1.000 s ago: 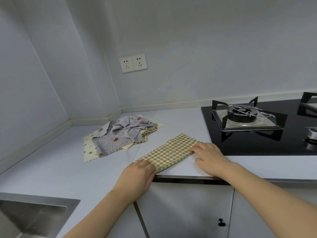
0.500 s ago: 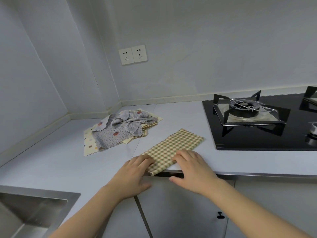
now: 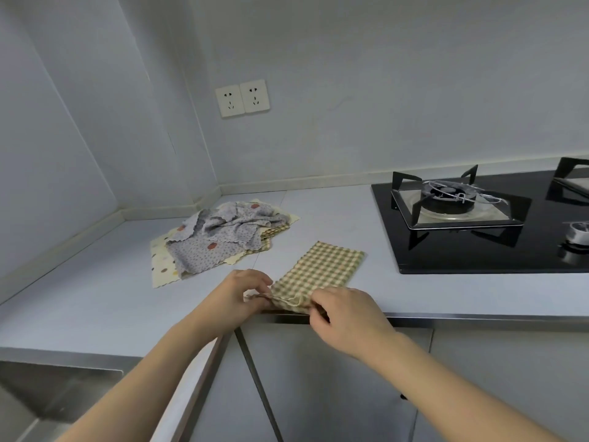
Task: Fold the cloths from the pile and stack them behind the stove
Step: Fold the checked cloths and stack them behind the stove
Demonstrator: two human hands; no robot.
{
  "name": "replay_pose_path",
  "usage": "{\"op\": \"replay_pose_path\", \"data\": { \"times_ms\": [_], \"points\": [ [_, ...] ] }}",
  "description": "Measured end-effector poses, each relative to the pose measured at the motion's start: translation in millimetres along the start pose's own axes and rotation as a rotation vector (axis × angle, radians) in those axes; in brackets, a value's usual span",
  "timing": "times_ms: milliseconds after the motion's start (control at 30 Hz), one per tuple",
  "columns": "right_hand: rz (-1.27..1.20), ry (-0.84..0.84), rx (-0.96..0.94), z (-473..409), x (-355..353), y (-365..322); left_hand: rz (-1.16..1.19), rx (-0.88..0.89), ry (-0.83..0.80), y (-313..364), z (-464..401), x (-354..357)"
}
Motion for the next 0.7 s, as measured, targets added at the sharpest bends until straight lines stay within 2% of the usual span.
{"op": "replay_pose_path", "data": {
  "times_ms": [100, 167, 300, 467, 700],
  "points": [
    [-0.214, 0.039, 0.184, -4.2, -19.2, 19.4, 0.315, -0.133, -0.136, -1.2, -18.8, -1.8],
    [-0.380, 0.094, 0.304, -8.4, -29.1, 40.2, 0.494, -0.208, -0.134, -1.2, -34.0, -0.7],
    [-0.520, 0.141, 0.488, -20.3, -39.9, 78.6, 0.599, -0.295, -0.089, 10.2, -72.8, 10.6],
    [-0.577, 0.169, 0.605, -40.9, -47.3, 120.7, 0.419, -0.322, -0.132, 27.7, -118.2, 41.4],
    [-0.230, 0.108, 0.515, -65.2, -48.4, 149.1, 0.003, -0.284, -0.086, 34.7, -145.2, 59.4]
  ]
}}
Point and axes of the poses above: each hand's wrist, its own z-axis away from the middle knuckle, its own x-axis out of the palm, y = z × x, the point moved 9 cm from there along -z, towards the middle knuckle, and after that the axes turned 14 degrees about -z, right-handed, at the moved point
